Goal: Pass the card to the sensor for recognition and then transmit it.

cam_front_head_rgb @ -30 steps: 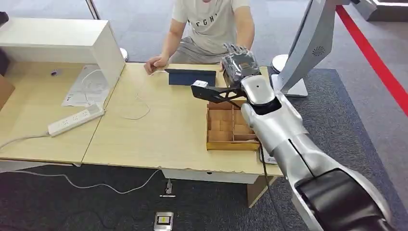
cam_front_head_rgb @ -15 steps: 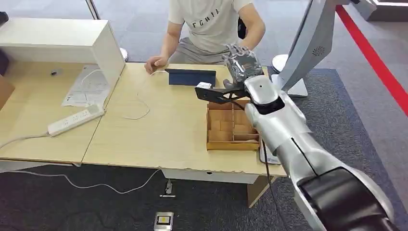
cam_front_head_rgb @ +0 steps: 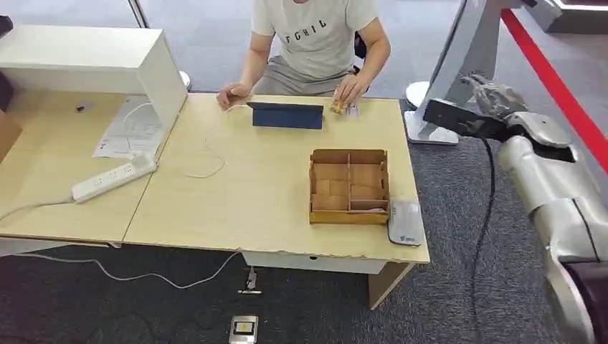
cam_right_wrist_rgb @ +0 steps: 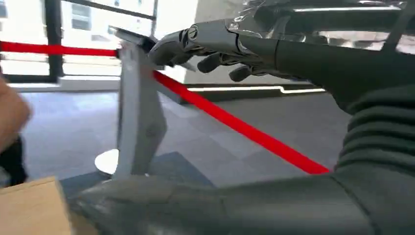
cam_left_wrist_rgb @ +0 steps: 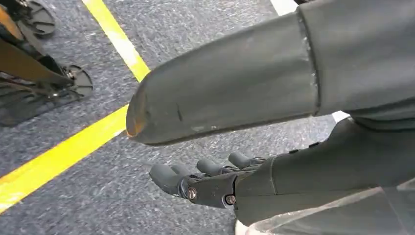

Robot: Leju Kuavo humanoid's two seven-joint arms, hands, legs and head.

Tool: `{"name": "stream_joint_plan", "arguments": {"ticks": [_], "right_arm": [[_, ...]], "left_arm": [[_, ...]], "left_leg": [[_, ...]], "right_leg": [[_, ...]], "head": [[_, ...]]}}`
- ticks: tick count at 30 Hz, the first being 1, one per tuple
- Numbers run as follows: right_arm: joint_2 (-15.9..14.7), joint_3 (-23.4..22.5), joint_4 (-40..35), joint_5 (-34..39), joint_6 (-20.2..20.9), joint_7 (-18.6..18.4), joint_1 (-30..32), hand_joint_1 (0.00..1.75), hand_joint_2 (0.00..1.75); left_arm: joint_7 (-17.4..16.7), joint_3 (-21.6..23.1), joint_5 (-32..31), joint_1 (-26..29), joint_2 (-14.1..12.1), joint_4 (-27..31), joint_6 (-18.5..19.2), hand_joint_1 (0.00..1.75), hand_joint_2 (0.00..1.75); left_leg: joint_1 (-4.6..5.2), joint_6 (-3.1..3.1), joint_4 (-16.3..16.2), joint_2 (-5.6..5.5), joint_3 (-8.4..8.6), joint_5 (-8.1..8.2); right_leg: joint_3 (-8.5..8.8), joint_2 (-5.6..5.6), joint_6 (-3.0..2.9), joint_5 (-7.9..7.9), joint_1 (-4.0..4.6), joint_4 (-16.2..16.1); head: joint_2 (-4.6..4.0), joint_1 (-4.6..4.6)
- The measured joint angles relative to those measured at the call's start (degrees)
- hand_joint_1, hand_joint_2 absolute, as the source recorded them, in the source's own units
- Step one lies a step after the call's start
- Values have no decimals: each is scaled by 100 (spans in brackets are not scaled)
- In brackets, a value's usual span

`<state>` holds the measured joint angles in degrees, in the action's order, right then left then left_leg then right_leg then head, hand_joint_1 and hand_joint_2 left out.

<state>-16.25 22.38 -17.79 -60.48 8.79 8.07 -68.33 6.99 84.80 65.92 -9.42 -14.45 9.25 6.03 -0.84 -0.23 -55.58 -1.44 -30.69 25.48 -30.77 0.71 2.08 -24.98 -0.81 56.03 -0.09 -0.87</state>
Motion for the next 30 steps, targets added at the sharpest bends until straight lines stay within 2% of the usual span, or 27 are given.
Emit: {"name": "stream_joint_plan", "arguments": {"ticks": [3, 6, 9, 12, 15, 19, 24, 27, 30], "right_arm": [[-863, -358, 42, 391, -8, -267, 469, 0, 0], [-1653, -830, 66, 846, -155, -389, 1349, 0, 0], [-2171, -1287, 96, 1356, -229, -564, 2318, 0, 0], [-2442, -1814, 149, 1910, -312, -754, 3534, 0, 0], [-2473, -2230, 230, 2167, -302, -849, 4585, 0, 0], [-2213, -2816, 356, 2350, -260, -1034, 5528, 0, 0], [-1605, -3257, 485, 2536, -78, -1150, 5907, 0, 0], [-1218, -3425, 544, 2306, 61, -1113, 5999, 0, 0], [-930, -3509, 592, 2232, -81, -1115, 6057, 0, 0]], "left_arm": [[-52, -6, 122, -6, -31, 0, 7, 0, 0], [-124, -11, 201, 36, -50, -2, 13, 0, 0], [-199, -18, 302, 22, -83, -2, 13, 0, 0], [-288, -39, 387, 11, -90, -2, -46, 0, 0], [-396, -44, 450, 17, -94, -2, -116, 0, 0], [-470, -55, 483, -1, -85, 0, -267, 0, 0], [-439, -55, 490, -72, -68, 0, -457, 0, 0], [-426, -57, 525, -86, -48, 2, -551, 0, 0], [-389, -57, 544, -91, -22, 4, -577, 0, 0]], "left_leg": [[-6, 13, -2, -1, 12, 13], [-10, 20, -2, -43, 16, 24], [-10, 14, 0, -34, 18, 41], [-23, 12, 1, -61, 29, 53], [-21, 3, 11, -57, 26, 60], [-24, -2, 21, -49, 30, 61], [-22, -7, 29, -3, 51, 59], [-23, -10, 29, 4, 56, 57], [-19, -11, 29, 4, 57, 56]], "right_leg": [[21, -1, 17, -12, 6, -15], [47, -26, 27, -23, 9, -20], [41, -18, 23, -34, 9, -20], [67, -39, 21, -56, 22, -21], [61, -39, 14, -61, 20, -16], [61, -35, 1, -70, 23, -13], [59, -12, -5, -69, 21, -6], [60, -9, -9, -67, 22, -5], [60, -8, -9, -67, 18, -1]], "head": [[0, 2], [0, 0], [0, 2], [0, 0], [0, 4], [0, 4], [0, 4], [0, 2], [0, 6]]}}
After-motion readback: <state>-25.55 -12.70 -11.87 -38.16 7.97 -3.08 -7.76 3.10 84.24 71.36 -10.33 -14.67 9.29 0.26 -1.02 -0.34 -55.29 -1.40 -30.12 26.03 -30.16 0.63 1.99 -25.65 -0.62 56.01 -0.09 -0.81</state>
